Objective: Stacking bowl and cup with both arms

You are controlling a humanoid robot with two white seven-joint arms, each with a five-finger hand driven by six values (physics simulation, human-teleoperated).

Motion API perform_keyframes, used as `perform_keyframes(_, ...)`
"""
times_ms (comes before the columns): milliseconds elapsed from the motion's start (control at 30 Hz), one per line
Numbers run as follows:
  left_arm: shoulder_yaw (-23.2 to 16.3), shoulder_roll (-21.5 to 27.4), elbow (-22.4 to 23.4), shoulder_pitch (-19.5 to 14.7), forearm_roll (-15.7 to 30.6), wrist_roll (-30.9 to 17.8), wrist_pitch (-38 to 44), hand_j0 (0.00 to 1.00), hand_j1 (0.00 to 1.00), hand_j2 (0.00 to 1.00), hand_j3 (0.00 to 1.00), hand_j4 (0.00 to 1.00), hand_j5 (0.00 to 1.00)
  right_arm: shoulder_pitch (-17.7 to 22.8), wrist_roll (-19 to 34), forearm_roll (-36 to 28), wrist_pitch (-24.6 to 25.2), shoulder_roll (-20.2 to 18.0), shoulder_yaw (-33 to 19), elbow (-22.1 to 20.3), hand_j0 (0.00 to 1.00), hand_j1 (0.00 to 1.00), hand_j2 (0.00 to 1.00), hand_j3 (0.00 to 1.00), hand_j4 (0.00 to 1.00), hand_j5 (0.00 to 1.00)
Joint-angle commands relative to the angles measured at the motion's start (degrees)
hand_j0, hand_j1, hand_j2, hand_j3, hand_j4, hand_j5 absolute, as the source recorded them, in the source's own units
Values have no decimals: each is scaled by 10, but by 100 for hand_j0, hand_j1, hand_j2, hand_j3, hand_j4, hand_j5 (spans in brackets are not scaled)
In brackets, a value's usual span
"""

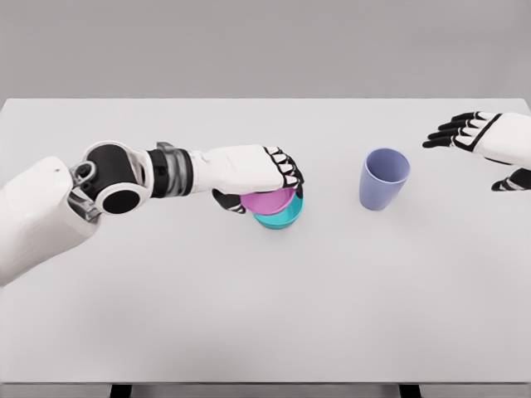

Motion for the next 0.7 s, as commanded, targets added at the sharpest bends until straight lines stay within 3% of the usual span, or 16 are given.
perform_keyframes(0,-3,-7,3,0,-3,0,3,66,66,66,66,66,66,0,0,-3,2,-2,0,0,100,100,100,100,100,100)
perform_keyframes(667,-5,-39,51,-5,-17,0,-4,67,67,67,67,67,67,4,0,-3,2,1,4,-3,100,100,100,100,100,100)
